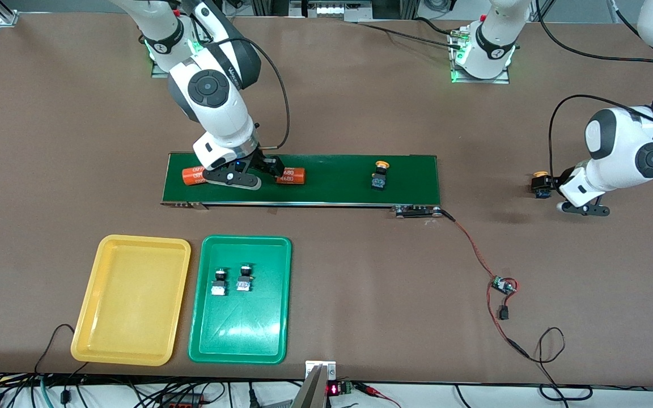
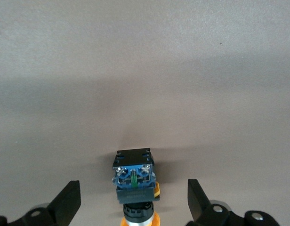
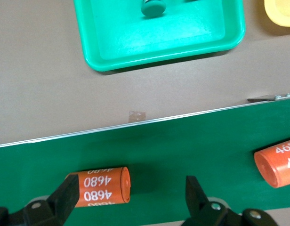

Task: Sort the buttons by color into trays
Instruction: 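Grasp the last loose button with the left gripper and lift it, then carry the button onto the belt and open the left gripper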

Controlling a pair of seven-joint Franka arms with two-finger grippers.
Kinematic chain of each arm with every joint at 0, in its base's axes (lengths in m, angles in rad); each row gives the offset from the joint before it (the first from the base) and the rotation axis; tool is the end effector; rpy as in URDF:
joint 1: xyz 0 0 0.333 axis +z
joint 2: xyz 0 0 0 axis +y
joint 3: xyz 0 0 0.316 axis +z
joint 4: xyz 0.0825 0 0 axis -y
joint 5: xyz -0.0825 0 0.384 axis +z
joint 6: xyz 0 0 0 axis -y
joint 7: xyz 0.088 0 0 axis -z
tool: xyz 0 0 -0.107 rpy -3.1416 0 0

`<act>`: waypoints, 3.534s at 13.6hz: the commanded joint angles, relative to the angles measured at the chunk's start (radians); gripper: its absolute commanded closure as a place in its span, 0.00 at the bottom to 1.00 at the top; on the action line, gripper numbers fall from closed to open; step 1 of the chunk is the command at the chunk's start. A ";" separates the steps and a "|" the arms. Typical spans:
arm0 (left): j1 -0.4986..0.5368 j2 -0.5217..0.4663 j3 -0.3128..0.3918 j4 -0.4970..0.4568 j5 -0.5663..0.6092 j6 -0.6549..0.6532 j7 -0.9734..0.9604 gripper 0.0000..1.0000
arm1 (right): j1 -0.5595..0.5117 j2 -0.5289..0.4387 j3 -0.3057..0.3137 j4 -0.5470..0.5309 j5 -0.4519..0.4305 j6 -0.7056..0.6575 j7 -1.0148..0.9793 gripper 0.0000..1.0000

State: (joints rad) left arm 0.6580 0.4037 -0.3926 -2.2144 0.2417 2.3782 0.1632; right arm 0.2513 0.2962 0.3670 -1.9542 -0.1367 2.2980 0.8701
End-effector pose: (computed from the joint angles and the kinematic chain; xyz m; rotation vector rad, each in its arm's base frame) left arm 0.5108 0.1348 0.1910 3.0793 -0.1180 -0.2936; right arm 0.5083 0.3457 0.3426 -3.0804 0.2820 -0.0812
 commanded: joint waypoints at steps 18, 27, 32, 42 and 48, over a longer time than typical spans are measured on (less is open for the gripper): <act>-0.132 -0.213 -0.006 0.047 0.019 -0.063 0.088 0.98 | -0.006 0.001 0.006 0.009 -0.020 -0.009 0.015 0.00; -0.507 -0.200 -0.026 0.087 -0.278 -0.097 -0.152 1.00 | -0.007 0.000 0.004 0.009 -0.020 -0.009 0.015 0.00; -0.689 -0.091 -0.026 0.168 -0.292 -0.086 -0.395 1.00 | -0.009 0.000 0.006 0.009 -0.020 -0.009 0.015 0.00; -0.715 0.015 -0.025 0.209 -0.277 -0.030 -0.386 0.84 | -0.009 0.000 0.006 0.009 -0.020 -0.008 0.015 0.00; -0.710 -0.017 -0.023 0.211 -0.291 -0.037 -0.387 0.00 | -0.006 0.003 0.006 0.009 -0.018 -0.008 0.018 0.00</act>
State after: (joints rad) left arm -0.0434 0.4221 -0.4263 -2.0157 -0.0258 2.3572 -0.2358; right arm 0.2493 0.2962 0.3652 -1.9541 -0.1369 2.2974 0.8701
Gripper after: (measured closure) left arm 0.260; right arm 0.000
